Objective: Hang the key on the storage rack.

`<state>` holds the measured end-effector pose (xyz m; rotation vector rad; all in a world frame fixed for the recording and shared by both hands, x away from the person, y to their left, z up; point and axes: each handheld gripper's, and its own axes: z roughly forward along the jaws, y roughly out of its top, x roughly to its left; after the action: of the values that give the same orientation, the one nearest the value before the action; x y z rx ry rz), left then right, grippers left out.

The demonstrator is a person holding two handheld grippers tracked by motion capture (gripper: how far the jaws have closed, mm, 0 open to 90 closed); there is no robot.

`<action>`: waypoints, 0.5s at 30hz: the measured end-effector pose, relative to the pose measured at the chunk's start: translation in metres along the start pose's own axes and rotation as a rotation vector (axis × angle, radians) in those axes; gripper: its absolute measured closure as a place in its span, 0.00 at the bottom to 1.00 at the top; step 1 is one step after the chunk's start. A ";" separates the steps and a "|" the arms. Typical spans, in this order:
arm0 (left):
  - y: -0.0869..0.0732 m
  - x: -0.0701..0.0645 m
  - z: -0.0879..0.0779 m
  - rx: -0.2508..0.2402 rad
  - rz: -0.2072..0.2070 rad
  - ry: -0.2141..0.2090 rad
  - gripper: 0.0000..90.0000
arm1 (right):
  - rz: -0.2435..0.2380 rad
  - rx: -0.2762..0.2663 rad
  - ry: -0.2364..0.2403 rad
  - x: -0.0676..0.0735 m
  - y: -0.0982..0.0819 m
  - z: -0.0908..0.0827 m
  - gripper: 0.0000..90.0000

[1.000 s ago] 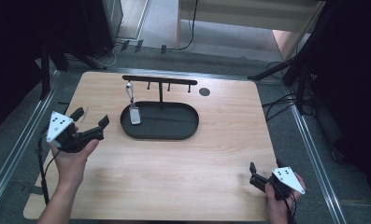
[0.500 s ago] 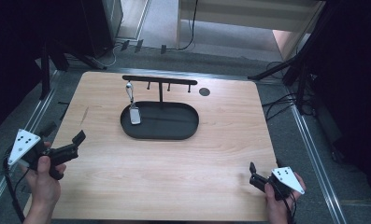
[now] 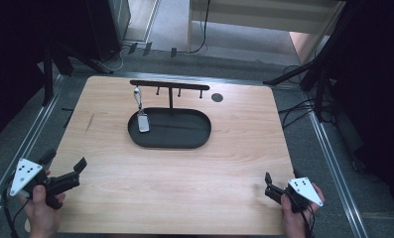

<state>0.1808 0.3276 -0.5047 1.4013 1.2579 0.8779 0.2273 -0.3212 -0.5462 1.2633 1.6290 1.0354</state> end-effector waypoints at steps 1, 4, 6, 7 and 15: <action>-0.003 0.001 -0.001 0.005 -0.007 0.005 0.00 | 0.000 0.000 -0.001 0.000 0.000 0.000 0.05; -0.013 0.007 -0.003 0.031 -0.026 0.010 0.00 | 0.000 0.001 -0.002 0.000 0.000 0.000 0.05; -0.020 0.009 -0.005 0.045 -0.027 0.021 0.00 | 0.000 0.001 -0.001 0.000 0.000 0.000 0.05; -0.023 0.010 -0.007 0.054 -0.024 0.029 0.00 | -0.001 0.001 -0.001 0.000 0.000 0.000 0.05; -0.041 0.019 -0.014 0.086 -0.040 0.089 0.00 | 0.001 0.001 -0.001 0.000 0.000 0.000 0.05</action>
<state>0.1612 0.3470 -0.5429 1.4124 1.4006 0.8759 0.2273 -0.3212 -0.5462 1.2651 1.6284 1.0351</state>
